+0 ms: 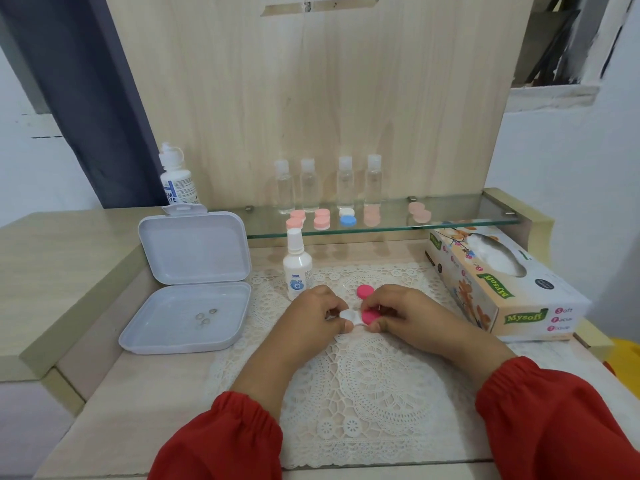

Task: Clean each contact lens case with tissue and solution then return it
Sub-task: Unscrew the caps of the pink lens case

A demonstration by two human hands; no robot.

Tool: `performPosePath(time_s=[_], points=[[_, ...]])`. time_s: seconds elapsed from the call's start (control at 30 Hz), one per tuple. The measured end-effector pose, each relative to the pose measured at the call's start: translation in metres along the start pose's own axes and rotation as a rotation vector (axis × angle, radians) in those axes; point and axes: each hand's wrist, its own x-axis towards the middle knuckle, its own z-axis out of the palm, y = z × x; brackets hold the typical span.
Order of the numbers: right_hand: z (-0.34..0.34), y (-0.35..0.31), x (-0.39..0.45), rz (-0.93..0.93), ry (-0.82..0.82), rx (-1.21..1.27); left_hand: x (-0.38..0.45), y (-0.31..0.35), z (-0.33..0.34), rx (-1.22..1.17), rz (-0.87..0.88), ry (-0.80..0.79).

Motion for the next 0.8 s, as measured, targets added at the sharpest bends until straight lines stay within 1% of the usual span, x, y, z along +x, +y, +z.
performPosePath(time_s=[0.07,0.2,0.3,0.37,0.47,0.53,0.7,0.8], points=[[0.002,0.002,-0.003,0.011,0.004,0.053,0.000,-0.001,0.000,-0.005,-0.002,0.005],[0.008,-0.007,-0.004,0.133,0.117,0.218,0.000,0.001,-0.001,0.012,0.004,0.010],[0.012,-0.008,-0.002,0.097,0.124,0.199,-0.001,0.001,-0.001,-0.003,-0.003,0.009],[0.013,-0.007,-0.004,0.073,0.116,0.235,-0.001,0.002,-0.001,-0.007,-0.002,0.009],[0.010,-0.009,-0.006,0.107,0.119,0.279,-0.001,0.002,-0.001,-0.005,0.002,0.014],[0.008,-0.009,-0.006,0.150,0.151,0.263,-0.002,0.002,-0.001,0.003,0.004,0.021],[0.011,-0.008,-0.007,0.087,0.137,0.196,-0.001,0.002,-0.001,-0.001,-0.009,0.016],[0.008,-0.008,-0.006,0.116,0.156,0.130,-0.002,0.002,-0.001,0.012,-0.006,0.018]])
